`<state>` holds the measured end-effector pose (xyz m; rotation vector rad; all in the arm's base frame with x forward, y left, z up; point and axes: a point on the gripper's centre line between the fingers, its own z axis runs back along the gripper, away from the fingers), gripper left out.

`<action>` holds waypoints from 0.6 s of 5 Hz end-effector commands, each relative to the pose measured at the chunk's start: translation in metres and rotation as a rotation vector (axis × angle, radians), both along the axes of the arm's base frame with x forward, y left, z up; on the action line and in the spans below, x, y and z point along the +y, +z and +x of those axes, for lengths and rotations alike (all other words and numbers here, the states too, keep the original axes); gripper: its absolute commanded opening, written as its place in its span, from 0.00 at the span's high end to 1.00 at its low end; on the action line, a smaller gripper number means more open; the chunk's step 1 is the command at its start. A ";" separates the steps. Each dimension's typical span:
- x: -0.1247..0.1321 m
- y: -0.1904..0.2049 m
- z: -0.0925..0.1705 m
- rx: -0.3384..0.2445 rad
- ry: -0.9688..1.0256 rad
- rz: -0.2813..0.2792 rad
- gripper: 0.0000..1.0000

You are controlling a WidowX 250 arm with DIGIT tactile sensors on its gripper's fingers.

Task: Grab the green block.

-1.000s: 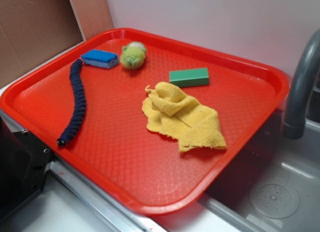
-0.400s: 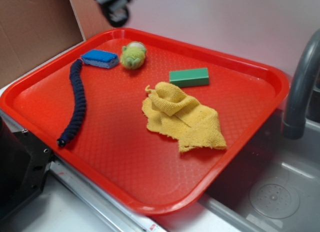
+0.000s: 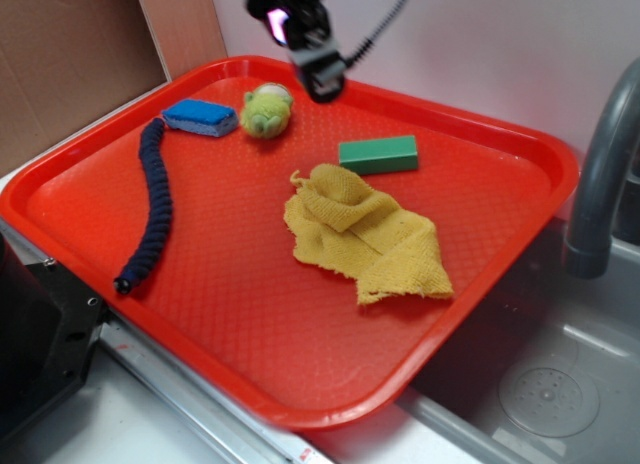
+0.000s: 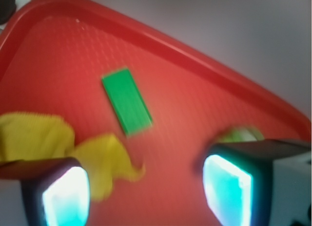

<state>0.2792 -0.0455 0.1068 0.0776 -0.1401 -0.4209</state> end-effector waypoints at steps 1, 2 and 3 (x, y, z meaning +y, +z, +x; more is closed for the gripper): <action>-0.014 -0.022 0.033 -0.025 -0.078 -0.011 0.00; -0.014 -0.040 0.039 0.001 -0.123 -0.051 0.00; -0.017 -0.058 0.043 0.025 -0.158 -0.048 0.00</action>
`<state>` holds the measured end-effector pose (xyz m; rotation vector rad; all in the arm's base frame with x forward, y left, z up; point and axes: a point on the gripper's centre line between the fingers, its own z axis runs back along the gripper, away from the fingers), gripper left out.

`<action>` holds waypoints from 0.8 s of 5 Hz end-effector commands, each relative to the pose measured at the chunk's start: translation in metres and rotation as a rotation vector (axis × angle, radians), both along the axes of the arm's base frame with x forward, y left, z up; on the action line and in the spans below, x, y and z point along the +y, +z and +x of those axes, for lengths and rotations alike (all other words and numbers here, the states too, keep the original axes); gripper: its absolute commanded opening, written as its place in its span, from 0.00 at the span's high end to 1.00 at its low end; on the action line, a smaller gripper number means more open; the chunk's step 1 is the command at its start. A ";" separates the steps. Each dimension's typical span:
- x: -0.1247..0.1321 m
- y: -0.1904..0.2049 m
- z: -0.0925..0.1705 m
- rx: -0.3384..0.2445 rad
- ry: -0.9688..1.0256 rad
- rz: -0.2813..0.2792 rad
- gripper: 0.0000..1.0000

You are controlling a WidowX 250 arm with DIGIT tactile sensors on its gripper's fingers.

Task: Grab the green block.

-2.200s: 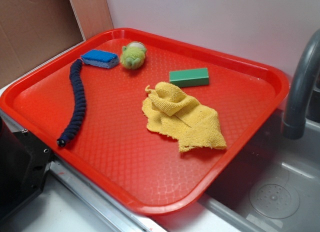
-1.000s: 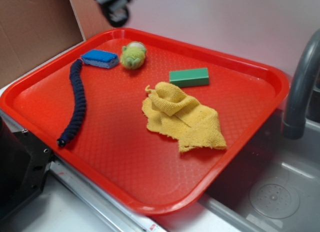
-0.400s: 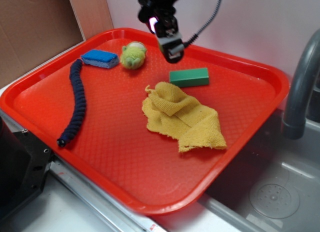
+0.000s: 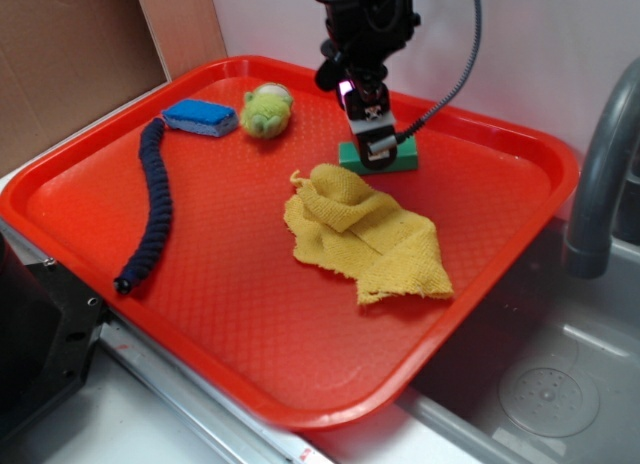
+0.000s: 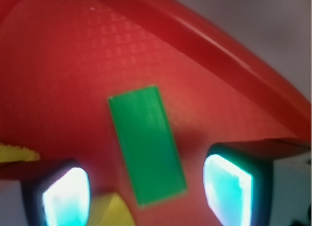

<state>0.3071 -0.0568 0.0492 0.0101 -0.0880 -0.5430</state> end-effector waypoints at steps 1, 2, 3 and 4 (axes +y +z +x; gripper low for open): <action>-0.006 -0.015 0.018 -0.017 -0.046 -0.001 0.00; -0.006 -0.021 0.019 -0.006 -0.071 -0.001 0.70; -0.009 -0.024 0.018 0.008 -0.084 0.001 1.00; -0.005 -0.018 0.017 0.048 -0.057 0.043 1.00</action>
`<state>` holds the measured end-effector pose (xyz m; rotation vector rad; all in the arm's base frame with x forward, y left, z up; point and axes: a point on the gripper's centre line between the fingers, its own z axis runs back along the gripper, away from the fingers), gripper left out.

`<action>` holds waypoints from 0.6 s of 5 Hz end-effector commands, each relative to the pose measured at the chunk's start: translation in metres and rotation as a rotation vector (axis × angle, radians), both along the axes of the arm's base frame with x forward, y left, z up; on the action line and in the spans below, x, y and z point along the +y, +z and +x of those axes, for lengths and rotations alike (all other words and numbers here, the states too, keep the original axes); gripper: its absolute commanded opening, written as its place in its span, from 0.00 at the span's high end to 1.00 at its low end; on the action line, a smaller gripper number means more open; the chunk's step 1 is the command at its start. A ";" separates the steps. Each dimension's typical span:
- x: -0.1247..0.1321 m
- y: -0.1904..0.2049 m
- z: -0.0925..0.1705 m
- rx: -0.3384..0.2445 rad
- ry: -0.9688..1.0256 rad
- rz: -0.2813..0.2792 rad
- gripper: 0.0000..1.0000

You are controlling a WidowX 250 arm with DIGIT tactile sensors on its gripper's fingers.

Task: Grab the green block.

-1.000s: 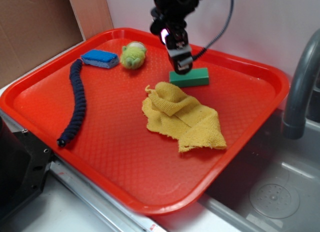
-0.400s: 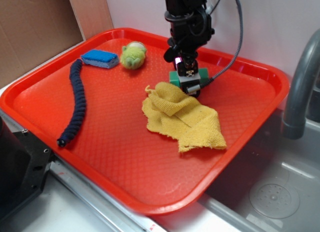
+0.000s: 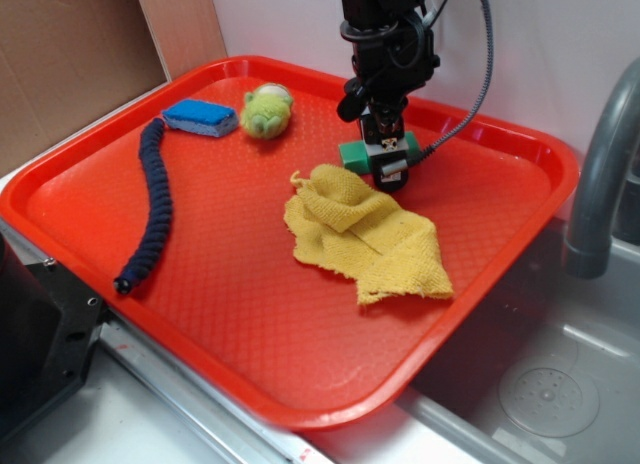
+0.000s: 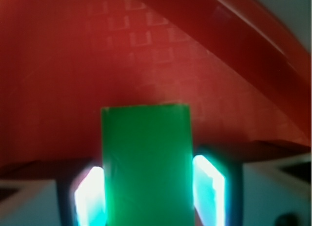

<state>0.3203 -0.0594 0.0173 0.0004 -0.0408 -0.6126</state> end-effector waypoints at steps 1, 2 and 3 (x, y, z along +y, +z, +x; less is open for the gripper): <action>0.001 0.034 -0.001 0.034 0.098 0.043 1.00; 0.008 0.084 -0.014 0.018 0.348 0.007 1.00; 0.020 0.120 -0.029 0.031 0.487 -0.010 1.00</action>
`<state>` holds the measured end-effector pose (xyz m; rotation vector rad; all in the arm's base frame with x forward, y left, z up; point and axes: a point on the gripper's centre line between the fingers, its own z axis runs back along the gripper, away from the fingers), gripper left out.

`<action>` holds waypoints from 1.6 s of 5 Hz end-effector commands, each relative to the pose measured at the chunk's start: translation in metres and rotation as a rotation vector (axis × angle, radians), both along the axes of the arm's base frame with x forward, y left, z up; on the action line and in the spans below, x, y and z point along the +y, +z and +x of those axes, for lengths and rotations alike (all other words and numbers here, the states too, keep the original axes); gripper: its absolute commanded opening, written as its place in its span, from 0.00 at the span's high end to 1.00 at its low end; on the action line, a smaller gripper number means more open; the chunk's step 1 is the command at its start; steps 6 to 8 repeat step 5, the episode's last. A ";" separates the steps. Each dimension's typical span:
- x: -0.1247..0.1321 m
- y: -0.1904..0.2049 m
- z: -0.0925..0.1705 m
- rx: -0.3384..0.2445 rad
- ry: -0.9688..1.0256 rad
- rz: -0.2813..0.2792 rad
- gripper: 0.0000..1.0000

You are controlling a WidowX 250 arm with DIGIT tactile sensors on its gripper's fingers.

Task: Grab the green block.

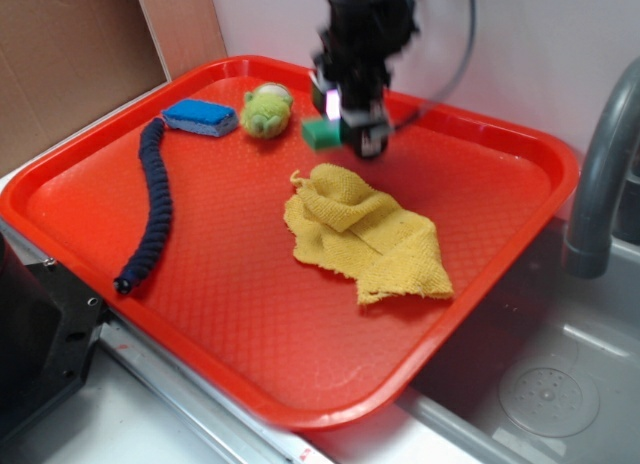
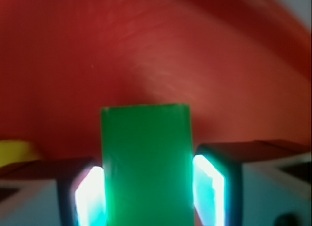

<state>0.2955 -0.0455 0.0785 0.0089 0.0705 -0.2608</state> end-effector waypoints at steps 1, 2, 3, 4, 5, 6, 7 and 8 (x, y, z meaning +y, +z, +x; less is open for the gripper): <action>0.013 0.087 -0.040 -0.110 0.212 -0.049 1.00; 0.015 0.098 -0.064 -0.118 0.261 -0.039 1.00; 0.018 0.101 -0.089 -0.143 0.290 -0.024 1.00; 0.005 0.097 -0.091 -0.144 0.247 0.027 1.00; 0.002 0.088 -0.074 -0.137 0.216 0.027 1.00; 0.002 0.088 -0.074 -0.137 0.216 0.027 1.00; 0.002 0.088 -0.074 -0.137 0.216 0.027 1.00; 0.002 0.088 -0.074 -0.137 0.216 0.027 1.00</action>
